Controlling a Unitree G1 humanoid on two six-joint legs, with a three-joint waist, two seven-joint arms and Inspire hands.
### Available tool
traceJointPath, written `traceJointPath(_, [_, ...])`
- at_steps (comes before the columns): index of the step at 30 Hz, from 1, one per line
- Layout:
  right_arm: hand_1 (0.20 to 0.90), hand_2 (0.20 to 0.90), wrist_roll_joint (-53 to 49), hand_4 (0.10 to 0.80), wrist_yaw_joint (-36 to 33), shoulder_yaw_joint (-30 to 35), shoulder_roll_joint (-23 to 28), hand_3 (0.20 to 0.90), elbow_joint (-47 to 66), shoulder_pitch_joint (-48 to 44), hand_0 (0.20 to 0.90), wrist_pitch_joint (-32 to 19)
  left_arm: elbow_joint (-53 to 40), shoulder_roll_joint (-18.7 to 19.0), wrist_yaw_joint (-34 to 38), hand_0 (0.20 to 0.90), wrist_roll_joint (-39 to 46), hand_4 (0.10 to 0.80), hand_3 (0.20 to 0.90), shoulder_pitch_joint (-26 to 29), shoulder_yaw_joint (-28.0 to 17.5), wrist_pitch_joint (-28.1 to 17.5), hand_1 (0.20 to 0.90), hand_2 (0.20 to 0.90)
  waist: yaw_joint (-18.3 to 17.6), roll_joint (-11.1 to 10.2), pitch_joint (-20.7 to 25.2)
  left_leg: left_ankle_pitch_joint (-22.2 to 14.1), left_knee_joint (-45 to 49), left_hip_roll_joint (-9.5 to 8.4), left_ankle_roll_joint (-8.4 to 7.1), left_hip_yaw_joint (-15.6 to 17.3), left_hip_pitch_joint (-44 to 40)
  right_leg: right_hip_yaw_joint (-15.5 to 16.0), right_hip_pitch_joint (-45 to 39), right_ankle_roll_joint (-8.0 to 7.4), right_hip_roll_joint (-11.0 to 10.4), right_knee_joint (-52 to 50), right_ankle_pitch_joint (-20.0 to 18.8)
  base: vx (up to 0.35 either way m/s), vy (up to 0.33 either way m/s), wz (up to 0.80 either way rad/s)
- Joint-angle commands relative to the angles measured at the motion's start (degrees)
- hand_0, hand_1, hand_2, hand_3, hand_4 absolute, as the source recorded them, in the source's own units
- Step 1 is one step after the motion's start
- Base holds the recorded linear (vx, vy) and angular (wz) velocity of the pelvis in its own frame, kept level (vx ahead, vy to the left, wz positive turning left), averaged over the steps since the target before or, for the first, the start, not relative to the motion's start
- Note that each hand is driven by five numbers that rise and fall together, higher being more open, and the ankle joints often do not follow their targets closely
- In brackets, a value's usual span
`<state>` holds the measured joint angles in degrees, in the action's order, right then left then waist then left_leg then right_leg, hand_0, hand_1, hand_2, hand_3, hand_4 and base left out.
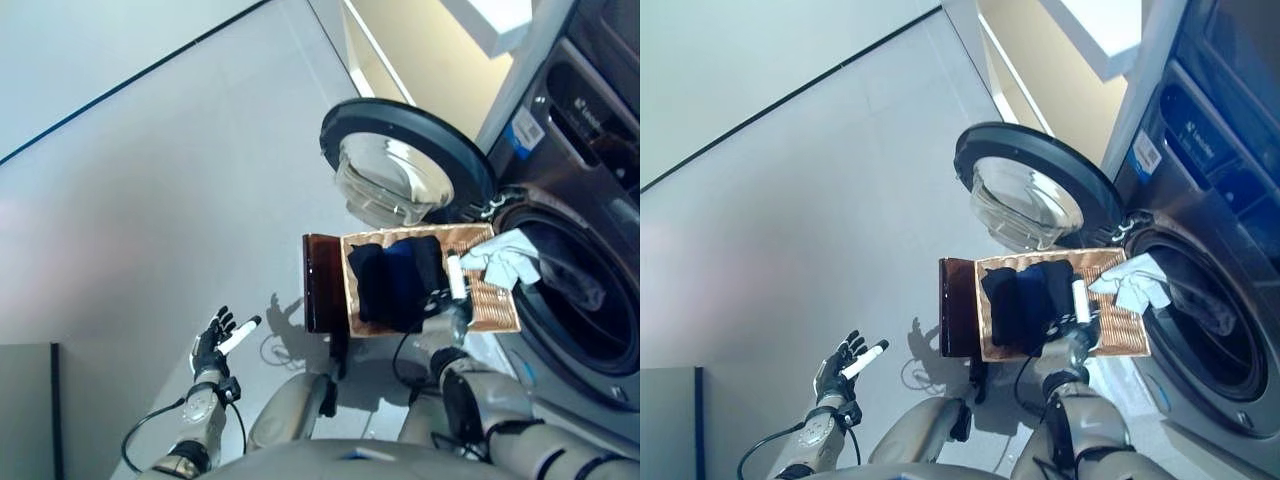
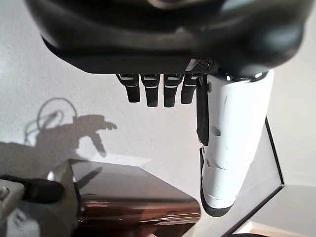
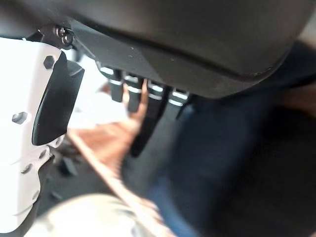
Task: Pick up the clothes and place them into the washing machine
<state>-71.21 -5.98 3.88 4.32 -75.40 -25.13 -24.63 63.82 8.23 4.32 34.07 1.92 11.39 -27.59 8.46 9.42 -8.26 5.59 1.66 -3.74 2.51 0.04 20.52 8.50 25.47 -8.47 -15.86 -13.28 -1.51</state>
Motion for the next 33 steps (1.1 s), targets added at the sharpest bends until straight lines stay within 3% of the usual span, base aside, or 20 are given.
traceJointPath(1, [0.900,0.900,4.10,0.800,2.75,-1.66,-0.42,0.900,2.63,0.61,0.900,-0.94,4.19,1.92,1.66,0.900,-0.57,0.800,0.900,3.07,-4.92,-2.34,0.900,0.900,-0.10,-2.34,0.54,-5.33,1.76,-1.46,-3.26,1.12,-1.01,1.12,-10.38,0.73,0.00,8.25,-1.62,0.095,-0.016,-0.05])
traceJointPath(3, [0.900,0.900,10.31,0.800,1.83,-3.78,0.02,0.900,1.49,3.01,0.900,0.41,5.06,1.93,1.82,0.900,-1.58,0.800,0.900,2.77,-5.57,-2.02,0.900,0.900,-0.61,-3.59,1.07,-5.73,0.81,-1.40,-3.38,1.27,-2.69,1.59,-11.82,0.57,0.12,9.34,-1.87,0.098,-0.016,0.00])
traceJointPath(5, [0.900,0.900,23.76,0.800,-1.50,-6.83,1.81,0.900,-0.47,4.68,0.900,2.69,6.51,2.31,2.13,0.900,-3.63,0.800,0.900,2.54,-6.62,-1.43,0.900,0.900,-1.13,-4.63,1.65,-5.64,-0.22,-1.43,-3.45,1.42,-3.79,1.79,-12.85,0.43,0.25,10.66,-2.68,0.055,-0.007,-0.03])
traceJointPath(7, [0.900,0.900,27.29,0.800,-2.76,-7.89,2.33,0.900,-0.10,5.10,0.900,3.20,6.85,2.60,2.52,0.900,-4.48,0.800,0.900,2.65,-6.98,-1.31,0.900,0.900,-1.22,-4.97,1.90,-5.35,-0.55,-1.42,-3.43,1.39,-3.92,1.93,-12.99,0.40,0.29,11.25,-3.17,0.026,0.003,-0.03])
traceJointPath(9, [0.900,0.900,47.05,0.800,-6.83,-14.56,5.43,0.900,2.21,7.13,0.900,5.36,7.29,3.30,2.85,0.900,-6.13,0.800,0.900,1.89,-8.31,-0.89,0.900,0.900,-1.56,-6.25,2.59,-5.78,-0.94,-1.49,-3.32,1.77,-5.32,1.88,-14.02,-0.02,0.25,11.99,-4.03,0.049,0.019,-0.01])
traceJointPath(10, [0.900,0.900,47.10,0.800,-6.89,-14.57,5.42,0.900,2.27,7.15,0.900,5.40,7.29,3.30,2.86,0.900,-6.14,0.800,0.900,1.89,-8.33,-0.89,0.900,0.900,-1.59,-6.27,2.70,-5.61,-0.97,-1.52,-3.30,1.76,-5.13,1.89,-13.86,-0.03,0.23,12.09,-4.20,0.030,0.019,-0.02])
traceJointPath(12, [0.900,0.900,59.70,0.800,-8.82,-17.89,8.11,0.900,2.81,10.37,0.900,7.89,8.78,3.87,2.99,0.900,-8.71,0.800,0.900,1.08,-8.74,0.01,0.900,0.900,-2.30,-7.40,3.26,-6.79,-0.25,-1.78,-2.73,2.01,-6.95,1.41,-15.31,-0.29,-0.14,11.01,-4.24,0.095,0.049,-0.09])
traceJointPath(14, [0.900,0.900,63.10,0.800,-9.15,-18.22,8.94,0.900,3.10,12.09,0.900,8.32,9.15,3.98,3.13,0.900,-9.47,0.800,0.900,0.84,-8.99,0.33,0.900,0.900,-2.75,-7.64,3.64,-7.05,0.01,-1.98,-2.49,1.93,-7.64,1.27,-15.53,-0.35,-0.38,10.02,-4.25,0.104,0.070,-0.12])
traceJointPath(17, [0.900,0.900,65.60,0.800,-8.43,-16.10,10.67,0.900,1.99,16.84,0.900,9.06,9.45,4.52,2.88,0.900,-11.27,0.800,0.900,0.21,-9.46,1.16,0.900,0.900,-4.43,-7.48,3.55,-8.13,1.01,-2.53,-1.07,1.71,-10.33,-0.39,-14.93,0.00,-0.78,0.65,-4.60,0.081,0.107,-0.01])
traceJointPath(18, [0.900,0.900,65.91,0.800,-8.27,-15.48,10.87,0.900,0.90,18.05,0.900,9.36,9.84,5.03,2.91,0.900,-12.34,0.800,0.900,0.30,-9.51,1.60,0.900,0.900,-5.25,-7.19,2.98,-8.39,1.35,-2.47,-0.43,1.63,-11.54,-1.10,-13.76,0.55,-0.16,-4.10,-4.85,0.085,0.109,-0.03])
traceJointPath(19, [0.900,0.900,65.34,0.800,-8.09,-14.30,10.93,0.900,-1.62,19.26,0.900,9.40,10.01,6.02,2.85,0.900,-13.79,0.800,0.900,1.19,-9.77,2.30,0.900,0.900,-6.62,-6.67,1.69,-8.81,1.78,-1.85,0.12,1.29,-13.97,-2.82,-11.54,2.06,3.39,-11.10,-1.94,0.119,0.116,-0.13])
traceJointPath(21, [0.900,0.900,63.85,0.800,-7.63,-13.06,11.06,0.900,-3.47,20.30,0.900,9.25,9.67,6.61,2.54,0.900,-14.37,0.800,0.900,2.00,-9.98,2.41,0.900,0.900,-8.24,-6.79,1.62,-8.74,1.49,-1.63,-0.14,0.44,-15.86,-5.08,-10.13,3.63,9.19,-10.41,1.67,0.134,0.026,-0.02])
traceJointPath(22, [0.900,0.900,62.90,0.800,-7.28,-12.35,10.83,0.900,-4.74,20.89,0.900,9.25,9.46,6.80,2.42,0.900,-14.45,0.800,0.900,2.19,-10.16,2.48,0.900,0.900,-8.58,-7.30,2.47,-8.47,0.82,-1.91,-0.32,0.37,-16.29,-4.67,-9.71,4.29,11.67,-7.05,2.13,0.151,-0.036,0.11])
traceJointPath(23, [0.900,0.900,62.63,0.800,-7.26,-12.22,10.72,0.900,-5.00,21.34,0.900,9.27,9.20,6.82,2.47,0.900,-14.45,0.800,0.900,1.98,-10.21,2.57,0.900,0.900,-8.87,-7.71,2.88,-8.49,0.26,-2.28,-0.43,0.03,-17.01,-4.36,-10.11,4.72,13.01,-4.75,1.91,0.101,-0.030,0.07])
traceJointPath(24, [0.900,0.900,62.63,0.800,-7.26,-12.22,10.72,0.900,-5.00,21.34,0.900,9.27,9.20,6.82,2.47,0.900,-14.45,0.800,0.900,1.97,-10.21,2.57,0.900,0.900,-8.89,-7.70,2.85,-8.49,0.25,-2.27,-0.43,0.01,-17.05,-4.34,-10.16,4.72,13.02,-4.72,1.91,0.184,-0.066,0.05])
traceJointPath(25, [0.900,0.900,62.20,0.800,-7.10,-11.59,10.52,0.900,-5.64,22.56,0.900,9.13,9.00,6.70,2.27,0.900,-14.52,0.800,0.900,2.23,-10.28,2.21,0.900,0.900,-9.55,-9.03,4.38,-8.44,-0.98,-3.49,-0.90,-0.61,-18.31,-4.43,-12.39,5.19,14.41,4.39,0.08,0.202,-0.076,0.01])
traceJointPath(26, [0.900,0.900,61.65,0.800,-6.89,-11.28,10.19,0.900,-5.85,23.31,0.900,9.20,8.89,6.31,2.01,0.900,-14.35,0.800,0.900,2.12,-10.16,2.16,0.900,0.900,-9.69,-9.53,5.50,-8.57,-1.20,-3.64,-1.11,-0.73,-18.60,-5.73,-14.10,5.25,14.41,7.34,-0.42,0.204,-0.076,0.25])
traceJointPath(27, [0.900,0.900,61.65,0.800,-6.88,-11.28,10.18,0.900,-5.83,23.36,0.900,9.20,8.87,6.32,2.01,0.900,-14.34,0.800,0.900,2.07,-10.14,2.16,0.900,0.900,-9.68,-9.51,5.44,-8.58,-1.24,-3.61,-1.12,-0.73,-18.76,-5.72,-14.37,5.25,14.45,7.63,-0.55,0.167,-0.085,0.63])
traceJointPath(28, [0.900,0.900,61.39,0.800,-6.75,-11.56,9.72,0.900,-5.90,23.58,0.900,9.26,8.30,5.79,2.11,0.900,-13.29,0.800,0.900,2.14,-9.99,1.90,0.900,0.900,-9.52,-9.68,6.92,-8.29,-2.22,-2.80,-1.53,-0.30,-19.40,-7.77,-16.28,5.12,15.20,9.71,-1.17,0.097,-0.058,0.60])
traceJointPath(33, [0.900,0.900,61.28,0.800,-6.61,-12.24,9.31,0.900,-4.63,23.64,0.900,9.23,8.40,4.34,1.95,0.900,-12.81,0.800,0.900,2.00,-9.01,2.26,0.900,0.900,-9.30,-10.37,8.62,-9.93,1.69,-2.63,-2.27,0.43,-19.12,-7.96,-19.89,5.56,15.42,13.18,-1.62,0.117,-0.090,0.02])
